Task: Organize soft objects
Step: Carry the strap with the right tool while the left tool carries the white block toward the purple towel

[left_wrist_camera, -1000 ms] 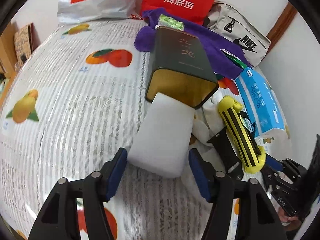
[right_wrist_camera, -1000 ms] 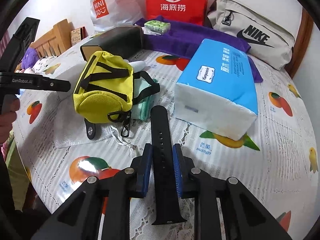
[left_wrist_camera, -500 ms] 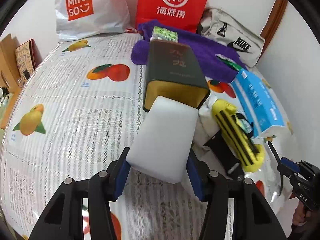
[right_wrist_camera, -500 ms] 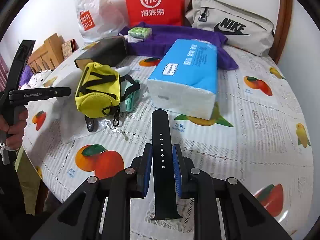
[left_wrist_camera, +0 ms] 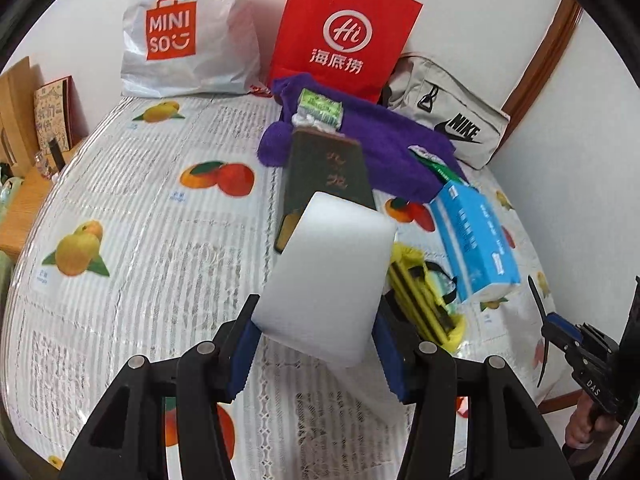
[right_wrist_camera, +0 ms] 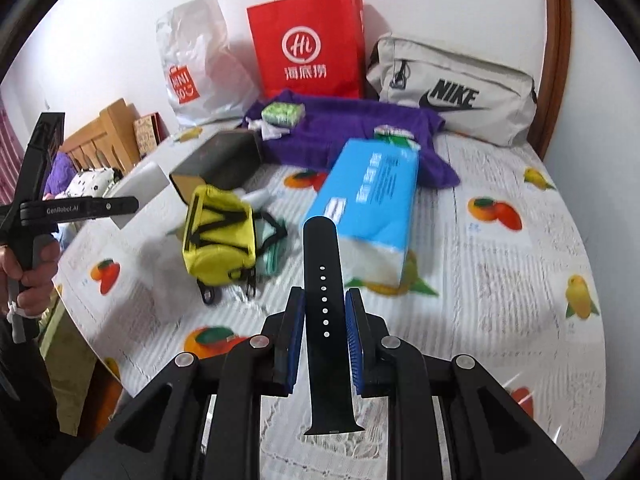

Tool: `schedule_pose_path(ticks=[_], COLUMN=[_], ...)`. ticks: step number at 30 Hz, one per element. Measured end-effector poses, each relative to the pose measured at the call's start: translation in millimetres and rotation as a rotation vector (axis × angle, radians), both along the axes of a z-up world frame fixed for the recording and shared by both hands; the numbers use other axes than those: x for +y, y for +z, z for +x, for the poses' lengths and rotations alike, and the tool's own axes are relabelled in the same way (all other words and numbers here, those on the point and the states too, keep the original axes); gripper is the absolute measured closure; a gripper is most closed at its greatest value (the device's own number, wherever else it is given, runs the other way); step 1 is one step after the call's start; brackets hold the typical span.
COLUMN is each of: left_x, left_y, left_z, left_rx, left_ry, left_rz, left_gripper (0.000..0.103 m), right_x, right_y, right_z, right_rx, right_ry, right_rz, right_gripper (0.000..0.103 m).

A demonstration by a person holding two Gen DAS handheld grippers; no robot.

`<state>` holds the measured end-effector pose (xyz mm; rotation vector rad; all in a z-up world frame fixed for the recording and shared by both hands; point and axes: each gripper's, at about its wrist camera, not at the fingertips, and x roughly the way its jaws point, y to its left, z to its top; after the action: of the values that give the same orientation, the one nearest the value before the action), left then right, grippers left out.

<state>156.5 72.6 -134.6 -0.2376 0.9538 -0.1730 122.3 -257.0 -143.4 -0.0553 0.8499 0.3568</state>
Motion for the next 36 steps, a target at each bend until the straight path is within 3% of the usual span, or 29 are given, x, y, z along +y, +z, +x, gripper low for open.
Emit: schedule_pose_path(ticks=[9, 21, 28, 36], left_x=[-4, -8, -9, -6], left_y=[28, 39, 41, 31], left_z=[28, 89, 130, 170], left_rx=[-0.019, 0.01, 0.021, 0.046], left_ry=[-0.014, -0.029, -0.038, -0.031], left_rz=[-0.019, -0.053, -0.065, -0.108], left_gripper=[0.052, 0.051, 0.051, 0.051], right_x=[4, 11, 28, 39], right_y=[23, 44, 46, 25], right_z=[40, 130, 189, 259], right_rx=[-0.021, -0.04, -0.041, -0.001], right_ry=[0.013, -0.009, 0.019, 0.022], right_rz=[0.032, 0.055, 0.065, 0.067], right_gripper=[0.083, 0.083, 0.083, 0.083])
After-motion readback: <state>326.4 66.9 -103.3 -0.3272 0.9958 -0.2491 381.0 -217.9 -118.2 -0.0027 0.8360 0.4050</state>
